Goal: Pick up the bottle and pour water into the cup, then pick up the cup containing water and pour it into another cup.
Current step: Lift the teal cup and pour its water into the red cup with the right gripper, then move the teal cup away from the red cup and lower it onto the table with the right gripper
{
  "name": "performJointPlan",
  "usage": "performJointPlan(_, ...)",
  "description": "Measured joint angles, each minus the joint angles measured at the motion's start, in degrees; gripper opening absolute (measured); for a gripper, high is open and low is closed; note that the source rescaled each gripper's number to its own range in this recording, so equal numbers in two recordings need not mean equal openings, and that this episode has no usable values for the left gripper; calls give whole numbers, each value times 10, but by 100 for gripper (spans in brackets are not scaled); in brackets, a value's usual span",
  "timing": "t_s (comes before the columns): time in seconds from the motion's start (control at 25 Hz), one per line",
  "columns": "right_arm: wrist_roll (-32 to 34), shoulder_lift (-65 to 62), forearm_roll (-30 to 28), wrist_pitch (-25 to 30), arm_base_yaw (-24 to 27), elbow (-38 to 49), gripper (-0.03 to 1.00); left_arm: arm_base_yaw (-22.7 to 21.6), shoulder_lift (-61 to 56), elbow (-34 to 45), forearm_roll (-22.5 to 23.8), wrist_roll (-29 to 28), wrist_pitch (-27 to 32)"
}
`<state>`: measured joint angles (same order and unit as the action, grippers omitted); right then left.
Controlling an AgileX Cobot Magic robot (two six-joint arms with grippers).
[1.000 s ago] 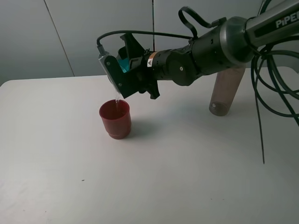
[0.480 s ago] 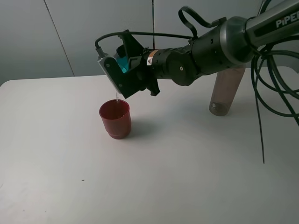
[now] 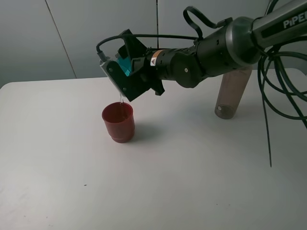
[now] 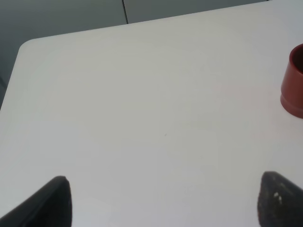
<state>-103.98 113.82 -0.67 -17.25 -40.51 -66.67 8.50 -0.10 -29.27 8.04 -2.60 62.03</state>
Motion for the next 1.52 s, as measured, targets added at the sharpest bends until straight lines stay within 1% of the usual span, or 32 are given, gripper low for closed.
performJointPlan(0.8, -47, 0, 3, -4, 0, 0, 11, 0, 0, 0, 0, 0, 0)
performJointPlan(1.24, -52, 0, 3, -4, 0, 0, 11, 0, 0, 0, 0, 0, 0)
performJointPlan(1.32, -40, 0, 3, -3, 0, 0, 11, 0, 0, 0, 0, 0, 0)
performJointPlan(1.52, 17, -3, 3, 8, 0, 0, 11, 0, 0, 0, 0, 0, 0)
